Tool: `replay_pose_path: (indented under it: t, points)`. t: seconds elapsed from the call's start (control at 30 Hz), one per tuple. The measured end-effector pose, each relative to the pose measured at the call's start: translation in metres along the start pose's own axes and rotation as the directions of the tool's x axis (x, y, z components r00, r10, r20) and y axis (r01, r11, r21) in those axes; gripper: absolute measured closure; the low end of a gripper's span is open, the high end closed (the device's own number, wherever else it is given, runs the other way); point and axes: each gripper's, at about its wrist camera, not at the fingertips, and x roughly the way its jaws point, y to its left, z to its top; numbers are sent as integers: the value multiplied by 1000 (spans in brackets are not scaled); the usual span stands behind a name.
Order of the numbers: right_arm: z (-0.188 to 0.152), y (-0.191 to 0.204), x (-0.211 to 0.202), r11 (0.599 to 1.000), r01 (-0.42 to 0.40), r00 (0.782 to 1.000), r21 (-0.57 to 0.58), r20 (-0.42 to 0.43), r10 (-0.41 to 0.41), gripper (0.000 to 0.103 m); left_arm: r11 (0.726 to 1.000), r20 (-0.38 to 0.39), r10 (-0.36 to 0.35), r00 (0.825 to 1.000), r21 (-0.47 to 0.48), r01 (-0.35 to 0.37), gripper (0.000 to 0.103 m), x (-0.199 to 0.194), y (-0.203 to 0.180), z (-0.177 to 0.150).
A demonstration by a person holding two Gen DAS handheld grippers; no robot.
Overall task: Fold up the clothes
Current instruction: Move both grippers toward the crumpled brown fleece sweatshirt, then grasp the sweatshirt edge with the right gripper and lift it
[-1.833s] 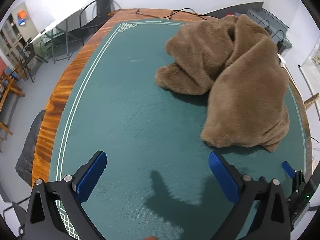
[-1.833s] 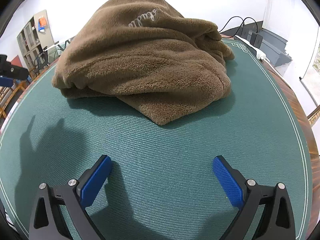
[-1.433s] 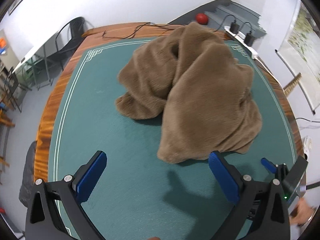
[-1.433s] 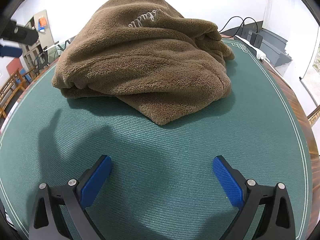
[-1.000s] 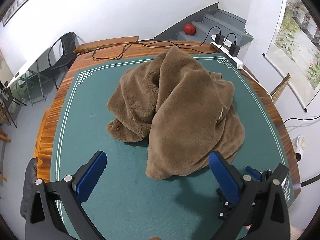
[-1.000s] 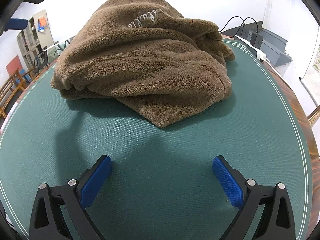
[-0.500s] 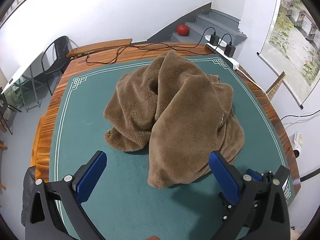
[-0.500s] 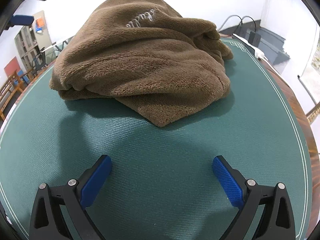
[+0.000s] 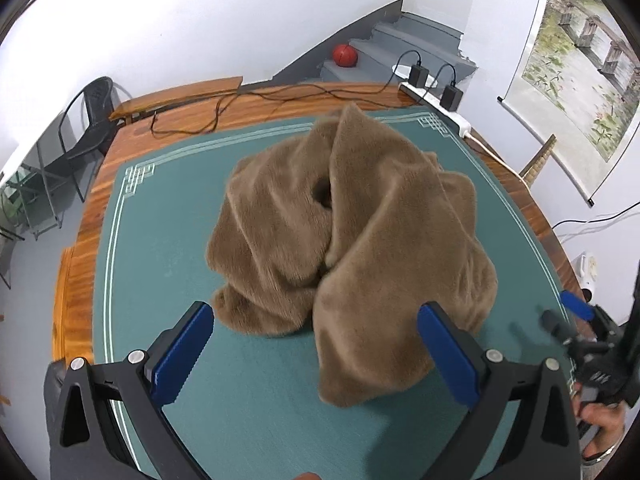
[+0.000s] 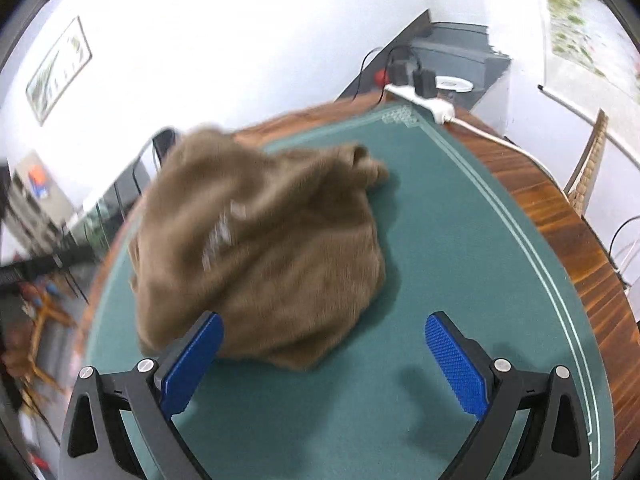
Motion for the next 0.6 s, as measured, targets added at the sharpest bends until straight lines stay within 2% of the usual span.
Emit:
replay_pose_path:
  t: [0.17,0.27,0.43,0.6]
  points:
    - [19,-20,4,999,2,1000,53,20,-3,0,1000,33,17,999,-21,-17,1,-2,9,23]
    - [37,-38,15,996,-31,999,87,26,29,0,999,40,29,999,-36,-28,1,-5,11,29]
    - [84,-67,51,975,-142,990,170,42,137,0,997,-4,60,998,-43,-60,1,-4,1,22]
    - [139,-79,99,938,-254,967,237,53,248,0,993,-42,102,994,-52,-104,1,1,-8,19]
